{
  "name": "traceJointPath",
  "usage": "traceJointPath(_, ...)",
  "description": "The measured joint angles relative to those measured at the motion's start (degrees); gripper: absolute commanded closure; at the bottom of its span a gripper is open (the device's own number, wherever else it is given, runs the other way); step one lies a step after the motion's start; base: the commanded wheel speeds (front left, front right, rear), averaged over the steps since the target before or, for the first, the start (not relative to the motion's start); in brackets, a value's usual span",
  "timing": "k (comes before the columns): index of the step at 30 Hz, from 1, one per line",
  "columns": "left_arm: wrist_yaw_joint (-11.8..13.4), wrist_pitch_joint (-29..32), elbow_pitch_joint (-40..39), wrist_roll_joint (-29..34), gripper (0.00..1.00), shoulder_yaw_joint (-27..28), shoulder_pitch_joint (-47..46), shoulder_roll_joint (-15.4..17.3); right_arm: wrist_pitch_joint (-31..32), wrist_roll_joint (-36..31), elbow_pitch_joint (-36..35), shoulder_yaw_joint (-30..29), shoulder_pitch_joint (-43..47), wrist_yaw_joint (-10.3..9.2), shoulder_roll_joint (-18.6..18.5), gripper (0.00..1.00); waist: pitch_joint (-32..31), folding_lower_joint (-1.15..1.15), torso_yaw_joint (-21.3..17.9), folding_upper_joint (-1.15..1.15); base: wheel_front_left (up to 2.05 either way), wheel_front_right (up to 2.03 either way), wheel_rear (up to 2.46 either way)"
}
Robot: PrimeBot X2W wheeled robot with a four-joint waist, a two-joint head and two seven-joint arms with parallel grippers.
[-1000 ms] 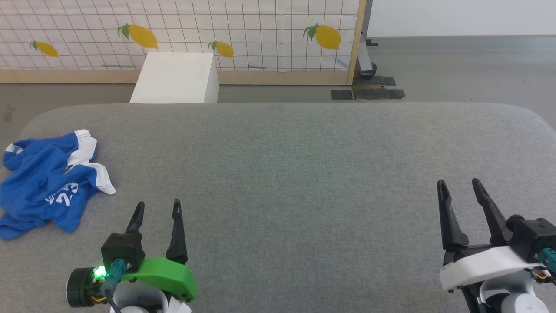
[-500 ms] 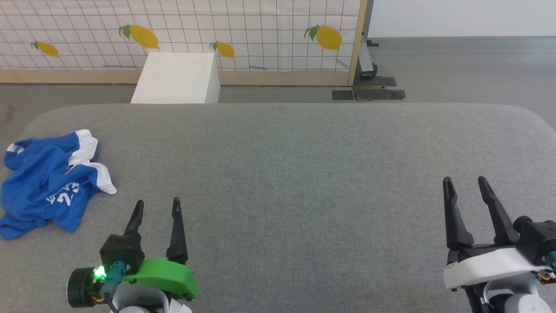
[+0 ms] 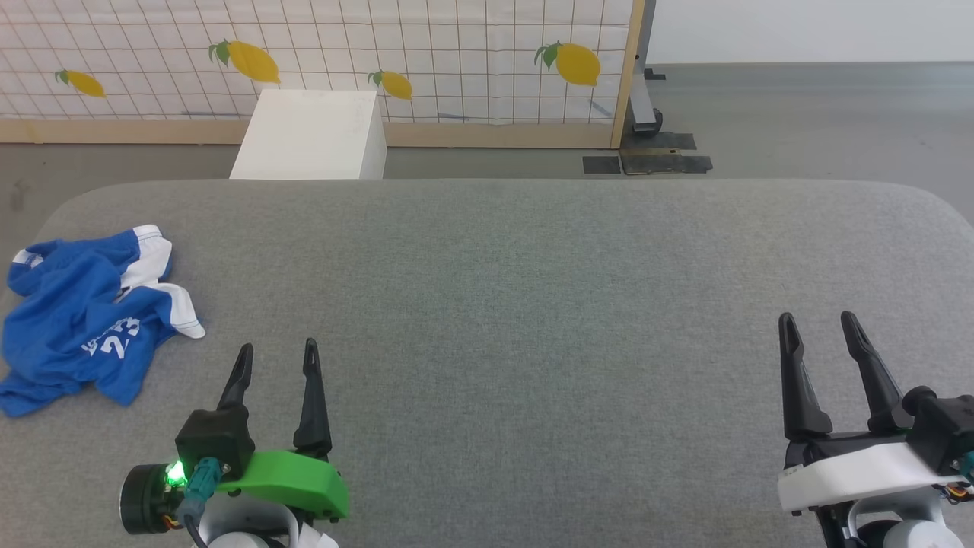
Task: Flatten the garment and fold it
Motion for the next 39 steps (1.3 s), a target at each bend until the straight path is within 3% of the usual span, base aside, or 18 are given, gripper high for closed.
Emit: traceJointPath(39, 0.2, -4.4, 3.0, -0.1, 0.0, -1.3, -0.7, 0.0, -4.5, -0.9, -0.1, -0.5, 1.3, 0.0, 0.0, 0.0, 0.2, 0.0, 0.9, 0.0, 0.0, 0.0, 0.0)
